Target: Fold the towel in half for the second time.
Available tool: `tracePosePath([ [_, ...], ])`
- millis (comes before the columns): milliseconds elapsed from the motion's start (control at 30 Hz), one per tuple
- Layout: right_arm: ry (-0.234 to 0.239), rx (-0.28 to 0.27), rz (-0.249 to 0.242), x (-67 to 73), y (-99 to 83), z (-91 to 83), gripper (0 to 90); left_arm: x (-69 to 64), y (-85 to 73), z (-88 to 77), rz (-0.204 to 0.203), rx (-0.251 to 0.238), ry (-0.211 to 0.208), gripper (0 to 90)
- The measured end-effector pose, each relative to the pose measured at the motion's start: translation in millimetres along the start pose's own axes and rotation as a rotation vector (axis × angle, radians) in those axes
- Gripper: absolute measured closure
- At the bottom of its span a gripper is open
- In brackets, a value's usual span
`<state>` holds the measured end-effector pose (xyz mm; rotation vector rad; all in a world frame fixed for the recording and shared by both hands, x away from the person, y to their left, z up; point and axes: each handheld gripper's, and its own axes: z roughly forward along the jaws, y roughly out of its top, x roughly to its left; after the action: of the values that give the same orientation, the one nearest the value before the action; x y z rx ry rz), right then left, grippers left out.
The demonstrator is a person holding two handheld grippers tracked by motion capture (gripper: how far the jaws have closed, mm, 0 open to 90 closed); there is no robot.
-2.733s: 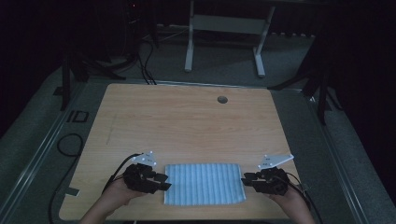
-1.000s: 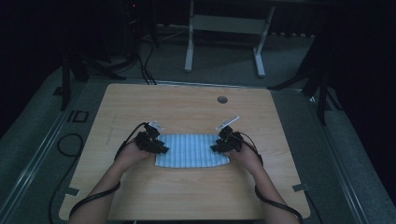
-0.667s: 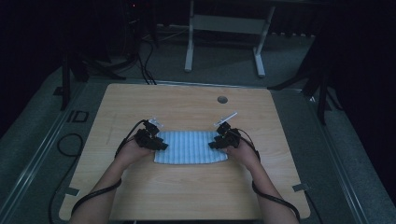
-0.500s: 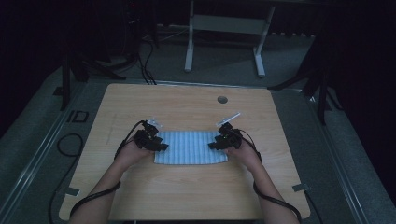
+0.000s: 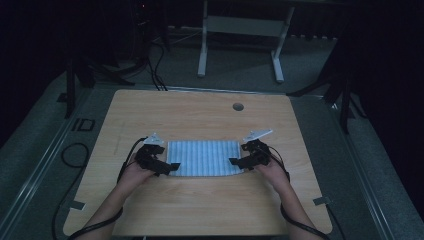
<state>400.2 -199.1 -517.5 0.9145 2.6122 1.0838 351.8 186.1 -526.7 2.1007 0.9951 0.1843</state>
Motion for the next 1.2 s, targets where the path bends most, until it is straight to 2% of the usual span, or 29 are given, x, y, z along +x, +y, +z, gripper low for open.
tracePosePath([
  [67, -0.014, -0.017, -0.003, -0.8, -7.2, -5.7, 17.5, 2.5, -7.3, -4.8, -0.005, -0.006, 0.041, 1.8],
  [133, -0.031, -0.035, 0.007, -2.5, -14.9, -10.7, 17.4, 6.8, -13.4, -10.3, -0.040, -0.034, 0.037, 1.8],
  [200, -0.037, -0.059, 0.015, -4.2, -23.0, -15.7, 16.8, 8.6, -19.0, -17.5, -0.050, -0.067, 0.054, 1.8],
  [300, -0.066, -0.082, 0.010, -5.1, -35.7, -23.3, 13.8, 11.5, -27.9, -28.2, -0.061, -0.091, 0.052, 1.8],
  [333, -0.075, -0.089, 0.008, -5.5, -40.0, -25.9, 13.8, 12.3, -31.3, -31.0, -0.064, -0.094, 0.042, 1.8],
  [467, -0.108, -0.102, 0.013, -7.2, -57.6, -35.7, 13.2, 12.7, -47.2, -39.1, -0.071, -0.088, 0.047, 1.8],
  [600, -0.135, -0.115, 0.049, -11.6, -75.3, -45.8, 13.0, 9.6, -61.9, -44.8, -0.063, -0.087, 0.059, 1.8],
  [700, -0.160, -0.108, 0.063, -14.3, -87.6, -52.7, 13.0, 8.2, -70.2, -48.0, -0.060, -0.096, 0.074, 1.8],
  [767, -0.163, -0.108, 0.073, -15.3, -91.5, -54.9, 13.0, 8.2, -70.2, -48.0, -0.060, -0.096, 0.074, 1.8],
  [800, -0.183, -0.115, 0.094, -16.6, -100.3, -59.6, 13.1, 7.6, -78.9, -50.1, -0.062, -0.105, 0.104, 1.8],
  [900, -0.200, -0.117, 0.110, -16.6, -111.7, -65.4, 13.1, 6.3, -85.4, -53.5, -0.057, -0.121, 0.127, 1.8],
  [1133, -0.254, -0.162, 0.153, -13.1, -128.2, -85.8, 13.1, 8.7, -96.1, -69.8, -0.097, -0.186, 0.164, 1.8],
  [1200, -0.269, -0.180, 0.164, -12.8, -132.3, -90.2, 13.1, 7.9, -100.4, -72.3, -0.098, -0.195, 0.194, 1.8],
])
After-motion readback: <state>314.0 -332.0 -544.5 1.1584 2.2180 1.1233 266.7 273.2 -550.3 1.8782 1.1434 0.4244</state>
